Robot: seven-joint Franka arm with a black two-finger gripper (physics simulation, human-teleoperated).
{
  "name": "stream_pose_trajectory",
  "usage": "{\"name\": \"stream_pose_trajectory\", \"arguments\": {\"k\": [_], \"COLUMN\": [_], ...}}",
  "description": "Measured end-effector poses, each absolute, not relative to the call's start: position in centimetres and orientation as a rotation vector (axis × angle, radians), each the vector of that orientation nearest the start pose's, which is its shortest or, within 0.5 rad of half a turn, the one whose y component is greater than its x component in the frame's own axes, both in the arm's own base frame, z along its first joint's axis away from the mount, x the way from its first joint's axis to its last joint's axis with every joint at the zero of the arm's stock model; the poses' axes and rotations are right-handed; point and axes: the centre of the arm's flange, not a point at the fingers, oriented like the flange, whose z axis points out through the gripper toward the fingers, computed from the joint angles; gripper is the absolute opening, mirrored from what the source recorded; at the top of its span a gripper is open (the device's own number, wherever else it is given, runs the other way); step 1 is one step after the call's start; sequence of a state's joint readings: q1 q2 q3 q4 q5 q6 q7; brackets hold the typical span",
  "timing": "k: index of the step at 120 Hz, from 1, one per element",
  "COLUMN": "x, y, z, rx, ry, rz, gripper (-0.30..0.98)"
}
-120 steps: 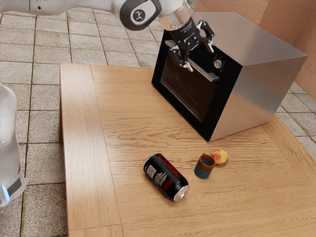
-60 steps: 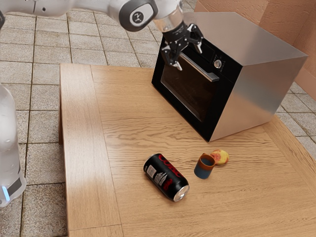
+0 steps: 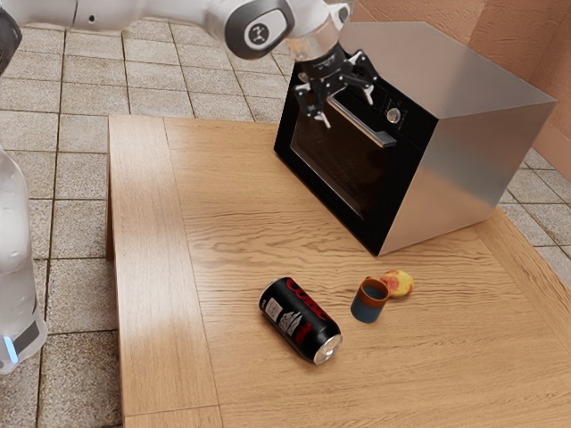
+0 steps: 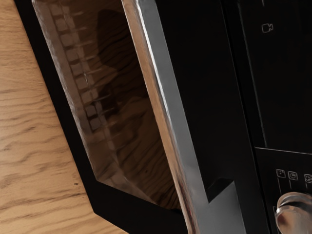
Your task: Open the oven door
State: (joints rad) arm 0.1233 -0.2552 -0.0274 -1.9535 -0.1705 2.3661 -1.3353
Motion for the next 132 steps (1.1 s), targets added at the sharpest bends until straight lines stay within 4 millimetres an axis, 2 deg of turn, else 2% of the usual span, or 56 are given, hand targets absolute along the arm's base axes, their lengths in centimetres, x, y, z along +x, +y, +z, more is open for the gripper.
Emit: {"name": "stream_pose_trajectory", "arguments": {"k": [38, 80, 98, 132], "x": [52.7, 53.8, 53.6, 54.2], "y": [9.1, 9.6, 11.0, 11.3], "z": [65.2, 65.3, 65.1, 63.5], "rx": [1.924, 1.987, 1.987, 2.007], "ry": [1.758, 1.693, 1.700, 1.695], "rz": [0.650, 0.671, 0.677, 0.640], "gripper": [0.66, 0.65, 0.65, 0.65]}}
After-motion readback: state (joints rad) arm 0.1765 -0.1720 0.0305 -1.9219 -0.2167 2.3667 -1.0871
